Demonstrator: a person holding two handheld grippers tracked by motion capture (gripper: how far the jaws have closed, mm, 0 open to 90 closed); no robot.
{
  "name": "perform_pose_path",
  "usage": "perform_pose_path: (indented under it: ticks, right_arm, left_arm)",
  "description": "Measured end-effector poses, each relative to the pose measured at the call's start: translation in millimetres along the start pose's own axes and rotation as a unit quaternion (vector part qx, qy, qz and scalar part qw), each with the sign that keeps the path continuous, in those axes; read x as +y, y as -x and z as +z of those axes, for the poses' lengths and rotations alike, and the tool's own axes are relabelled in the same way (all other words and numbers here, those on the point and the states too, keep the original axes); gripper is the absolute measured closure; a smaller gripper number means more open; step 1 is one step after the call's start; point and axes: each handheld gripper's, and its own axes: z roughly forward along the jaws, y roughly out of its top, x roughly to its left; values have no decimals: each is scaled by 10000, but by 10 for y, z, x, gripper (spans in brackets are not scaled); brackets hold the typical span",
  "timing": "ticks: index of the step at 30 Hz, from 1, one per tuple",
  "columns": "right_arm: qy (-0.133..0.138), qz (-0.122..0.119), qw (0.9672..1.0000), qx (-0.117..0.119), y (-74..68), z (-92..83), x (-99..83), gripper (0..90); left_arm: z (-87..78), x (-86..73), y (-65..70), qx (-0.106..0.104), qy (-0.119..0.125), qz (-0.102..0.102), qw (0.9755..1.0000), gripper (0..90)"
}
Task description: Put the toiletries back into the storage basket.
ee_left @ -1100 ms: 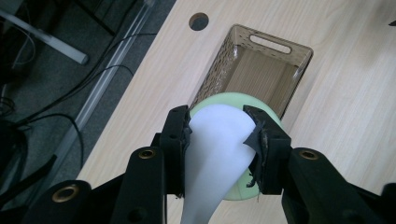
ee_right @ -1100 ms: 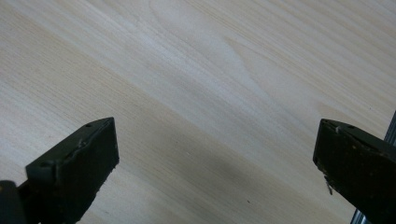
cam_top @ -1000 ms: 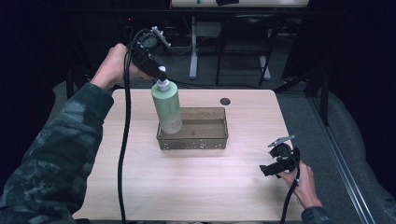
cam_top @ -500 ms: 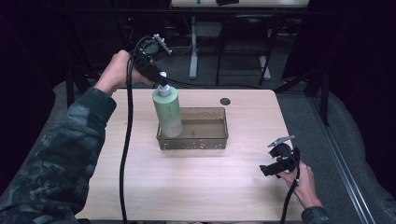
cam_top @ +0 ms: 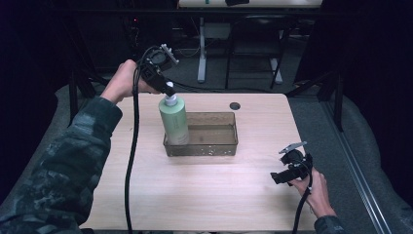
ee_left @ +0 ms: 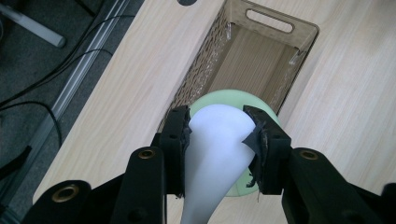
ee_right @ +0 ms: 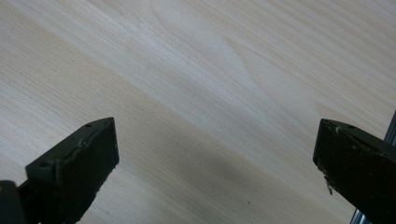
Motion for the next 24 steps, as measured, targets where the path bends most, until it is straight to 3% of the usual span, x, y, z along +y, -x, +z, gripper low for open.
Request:
perform_pose_path:
  ticks: [14,24]
  right_arm:
    - [-3,-13,10000,-5,-13,-8,1,0]
    - [11,-14,10000,-19,-1,-19,-4,0]
  left_arm:
    - [111,-37,38,-68,-191,76,9998,627]
    - [127,-19,68,-77,-244,307,9992,628]
